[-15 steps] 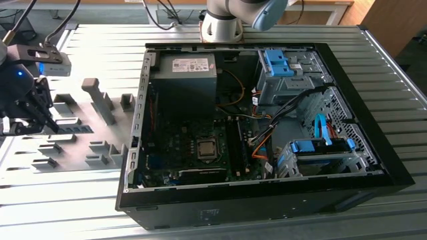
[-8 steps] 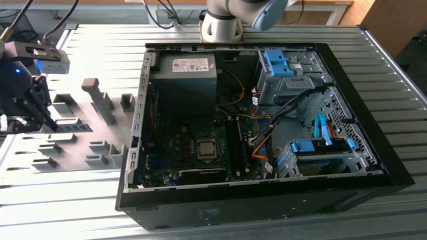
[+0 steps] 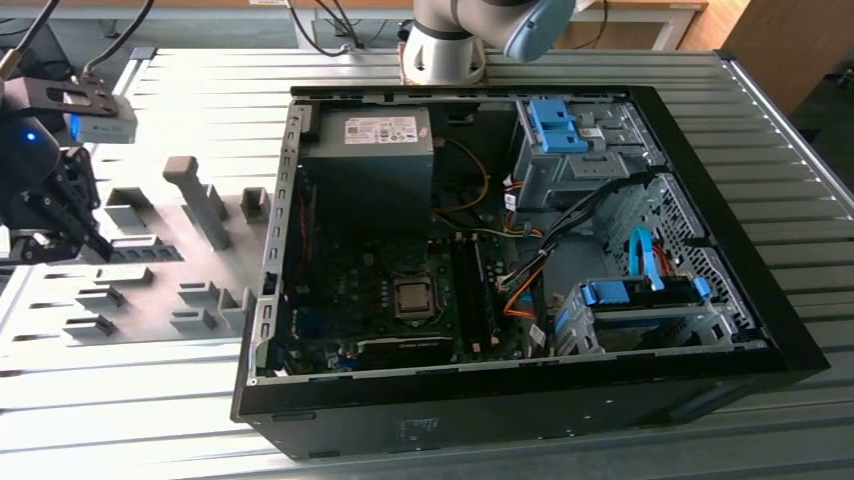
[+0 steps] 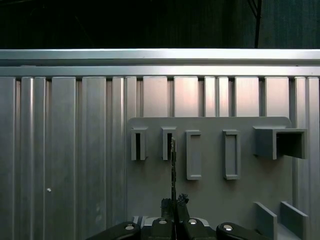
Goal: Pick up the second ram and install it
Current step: 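Pick up the second ram and move it above second insertion slot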
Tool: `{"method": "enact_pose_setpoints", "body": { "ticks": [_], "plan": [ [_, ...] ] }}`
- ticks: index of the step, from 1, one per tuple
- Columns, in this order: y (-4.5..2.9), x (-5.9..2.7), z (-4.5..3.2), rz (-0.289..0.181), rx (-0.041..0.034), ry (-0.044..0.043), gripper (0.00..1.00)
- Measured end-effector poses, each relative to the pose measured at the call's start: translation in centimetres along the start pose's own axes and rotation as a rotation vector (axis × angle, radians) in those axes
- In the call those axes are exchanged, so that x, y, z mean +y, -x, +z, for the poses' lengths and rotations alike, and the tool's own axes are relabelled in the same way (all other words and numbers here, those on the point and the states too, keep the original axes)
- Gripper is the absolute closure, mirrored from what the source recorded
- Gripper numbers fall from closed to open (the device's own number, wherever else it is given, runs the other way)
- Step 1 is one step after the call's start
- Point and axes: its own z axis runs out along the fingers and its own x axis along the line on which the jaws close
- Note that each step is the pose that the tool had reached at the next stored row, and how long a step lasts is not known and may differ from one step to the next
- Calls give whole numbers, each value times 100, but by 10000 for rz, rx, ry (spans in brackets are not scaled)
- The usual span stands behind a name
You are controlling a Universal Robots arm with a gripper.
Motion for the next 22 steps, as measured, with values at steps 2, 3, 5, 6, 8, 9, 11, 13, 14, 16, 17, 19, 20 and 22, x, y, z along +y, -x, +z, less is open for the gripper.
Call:
{"method": "enact_pose_setpoints", "body": {
  "ticks": [2,3,5,6,8,9,11,13,14,16,17,19,20,22],
  "plan": [
    [0,0,-6,0,-1,-1,86],
    [0,0,-10,0,0,0,86],
    [0,0,-15,0,0,0,86],
    [0,0,-18,0,0,0,86],
    [0,0,-23,0,0,0,86],
    [0,0,-25,0,0,1,86],
    [0,0,-29,0,1,1,86],
    [1,0,-33,0,0,1,86],
    [1,0,-58,0,0,1,86],
    [1,0,-89,0,1,1,86],
    [1,0,-91,0,0,1,86],
    [1,0,-96,0,1,1,86],
    [1,-1,-98,0,0,1,86],
    [1,0,-102,0,0,1,86]
  ]
}}
